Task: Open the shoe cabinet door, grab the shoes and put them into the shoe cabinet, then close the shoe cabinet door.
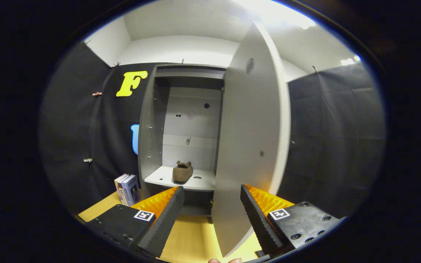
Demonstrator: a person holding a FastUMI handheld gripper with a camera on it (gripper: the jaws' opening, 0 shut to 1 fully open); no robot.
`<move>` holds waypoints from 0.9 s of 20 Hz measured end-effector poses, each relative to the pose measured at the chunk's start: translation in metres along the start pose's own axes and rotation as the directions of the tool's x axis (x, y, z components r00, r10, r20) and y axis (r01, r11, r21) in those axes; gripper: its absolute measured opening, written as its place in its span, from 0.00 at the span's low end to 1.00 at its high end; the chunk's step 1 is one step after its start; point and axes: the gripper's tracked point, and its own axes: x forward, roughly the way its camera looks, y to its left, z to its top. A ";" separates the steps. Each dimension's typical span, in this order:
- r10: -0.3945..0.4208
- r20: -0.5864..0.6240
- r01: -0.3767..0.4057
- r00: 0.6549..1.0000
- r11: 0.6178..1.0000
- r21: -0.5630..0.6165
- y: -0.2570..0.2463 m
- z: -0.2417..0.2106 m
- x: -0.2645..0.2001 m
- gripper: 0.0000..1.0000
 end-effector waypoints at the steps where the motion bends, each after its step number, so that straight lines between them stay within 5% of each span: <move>1: 0.021 -0.012 -0.021 1.000 1.000 0.023 -0.007 -0.002 -0.006 0.98; 8: -0.058 -0.002 0.058 0.998 0.998 0.009 -0.078 0.011 -0.026 0.98; 18: -0.180 -0.010 0.180 0.984 0.981 0.071 -0.153 0.010 0.024 0.98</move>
